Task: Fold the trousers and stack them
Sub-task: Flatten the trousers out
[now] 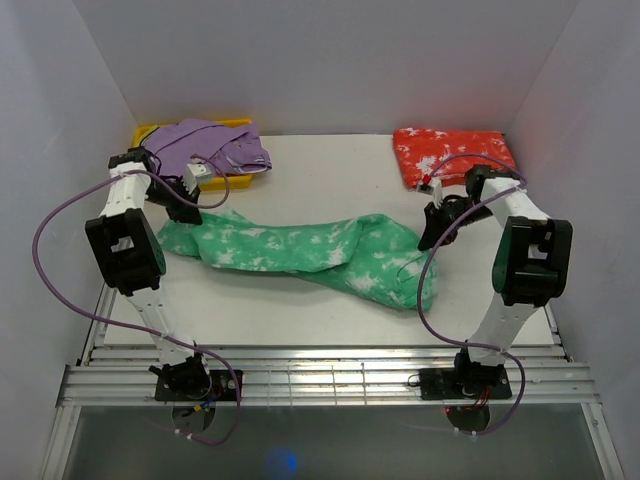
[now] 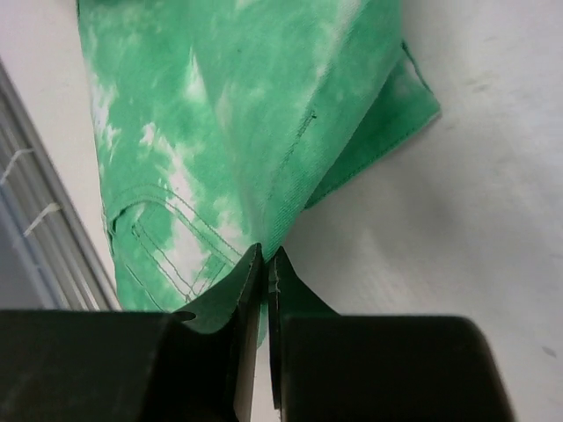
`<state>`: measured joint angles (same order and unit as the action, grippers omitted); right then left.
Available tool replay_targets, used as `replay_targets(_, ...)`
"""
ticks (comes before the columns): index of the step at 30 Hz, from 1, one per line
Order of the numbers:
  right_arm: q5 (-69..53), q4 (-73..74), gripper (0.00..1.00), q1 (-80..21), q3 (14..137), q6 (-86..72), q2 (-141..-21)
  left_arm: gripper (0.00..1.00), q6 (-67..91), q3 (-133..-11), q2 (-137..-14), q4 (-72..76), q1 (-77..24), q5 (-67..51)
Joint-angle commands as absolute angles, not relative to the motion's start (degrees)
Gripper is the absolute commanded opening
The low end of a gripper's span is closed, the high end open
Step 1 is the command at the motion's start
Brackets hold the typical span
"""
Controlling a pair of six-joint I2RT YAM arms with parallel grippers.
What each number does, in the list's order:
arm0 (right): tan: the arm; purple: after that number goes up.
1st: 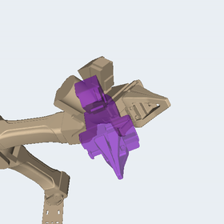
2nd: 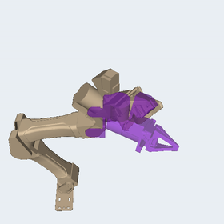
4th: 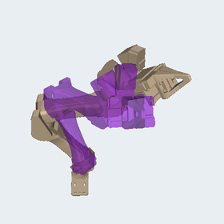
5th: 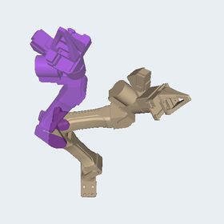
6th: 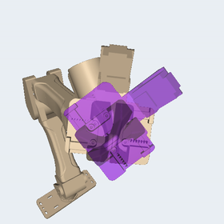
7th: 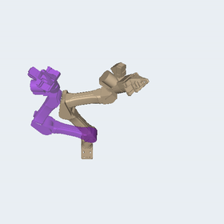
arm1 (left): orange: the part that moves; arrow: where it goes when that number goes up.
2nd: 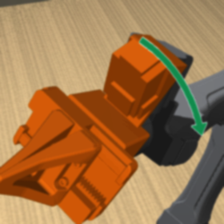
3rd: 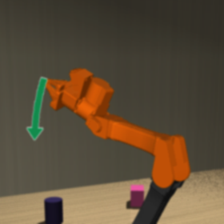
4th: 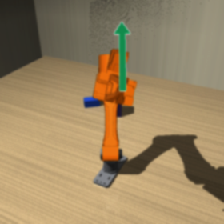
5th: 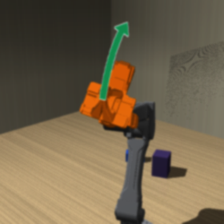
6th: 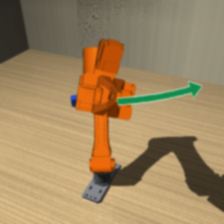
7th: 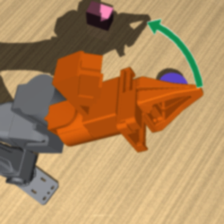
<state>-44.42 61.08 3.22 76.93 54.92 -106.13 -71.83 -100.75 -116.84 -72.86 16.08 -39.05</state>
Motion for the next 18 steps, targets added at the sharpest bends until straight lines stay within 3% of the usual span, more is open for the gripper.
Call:
replay_targets(1, -38.86, 55.05, 0.08, 5.1, 86.45, 50.47, -101.17, 0.0, -66.04, -102.73, -112.51, -64.44, 15.91, -41.13)
replay_targets(6, -32.62, 49.66, 0.08, 6.94, 94.82, 50.01, -98.18, 0.0, -59.95, -108.71, -112.5, -58.2, 16.17, -41.66)
replay_targets(10, -30.41, 46.68, 0.08, 7.82, 94.49, 54.04, -92.83, 0.0, -55.82, -109.78, -110.22, -53.18, 17.22, -42.45)
replay_targets(14, -29.54, 44.65, 0.08, 8.88, 83.26, 64.05, -83.52, 0.0, -61.31, -102.6, -102.77, -54.57, 17.84, -42.63)
replay_targets(18, -24.98, 39.32, 0.08, 9.49, 60.99, 75.92, -68.52, 0.0, -70.2, -90.5, -94.43, -59.68, 18.72, -38.78)
